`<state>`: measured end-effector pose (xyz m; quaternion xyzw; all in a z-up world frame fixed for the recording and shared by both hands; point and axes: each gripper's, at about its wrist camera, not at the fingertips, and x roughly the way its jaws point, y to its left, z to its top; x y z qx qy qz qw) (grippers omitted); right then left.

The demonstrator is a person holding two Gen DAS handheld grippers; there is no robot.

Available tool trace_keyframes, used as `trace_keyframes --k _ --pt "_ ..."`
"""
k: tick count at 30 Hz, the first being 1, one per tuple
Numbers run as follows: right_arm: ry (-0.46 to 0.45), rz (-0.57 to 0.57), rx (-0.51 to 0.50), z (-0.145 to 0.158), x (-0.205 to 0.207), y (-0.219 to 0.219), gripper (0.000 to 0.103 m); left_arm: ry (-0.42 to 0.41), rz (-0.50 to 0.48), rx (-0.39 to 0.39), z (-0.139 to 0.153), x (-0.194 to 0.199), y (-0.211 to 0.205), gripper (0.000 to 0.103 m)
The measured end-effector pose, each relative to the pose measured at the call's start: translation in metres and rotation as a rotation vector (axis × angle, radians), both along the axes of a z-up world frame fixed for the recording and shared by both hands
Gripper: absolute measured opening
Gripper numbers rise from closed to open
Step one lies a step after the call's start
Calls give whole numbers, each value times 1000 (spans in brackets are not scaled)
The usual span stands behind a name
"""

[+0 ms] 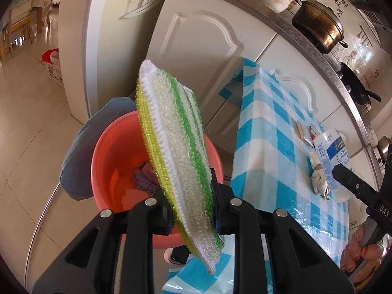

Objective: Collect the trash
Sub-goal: 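Carry pad and bottle over the red bucket and open both tools, then return both tools to the table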

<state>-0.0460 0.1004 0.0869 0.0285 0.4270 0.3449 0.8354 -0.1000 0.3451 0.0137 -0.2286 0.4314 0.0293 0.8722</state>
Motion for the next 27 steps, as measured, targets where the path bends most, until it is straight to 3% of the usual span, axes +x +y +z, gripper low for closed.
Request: trace_keyframes --k 7,8,10,11,14,15,20,21,27 --pt "47 119 -32 -13 11 67 44 72 19 34 -24 8 11 27" --pt "58 125 -33 -16 14 73 45 82 20 57 -27 9 11 32" --pt "74 125 -31 -21 18 82 46 104 23 104 -33 13 8 54" --pt "75 125 -38 -22 20 86 54 108 22 116 -36 14 8 64" --pt "81 109 -19 -23 23 89 75 127 18 151 -42 16 6 79" --pt "88 107 -4 -23 23 88 75 128 20 165 -43 16 6 81" --pt "48 37 42 -10 20 67 81 105 40 175 -40 8 15 85" --pt "41 21 55 -6 19 61 86 92 46 172 -39 6 17 85" --pt "-46 -60 99 10 9 23 91 -45 123 178 -24 -10 21 91"
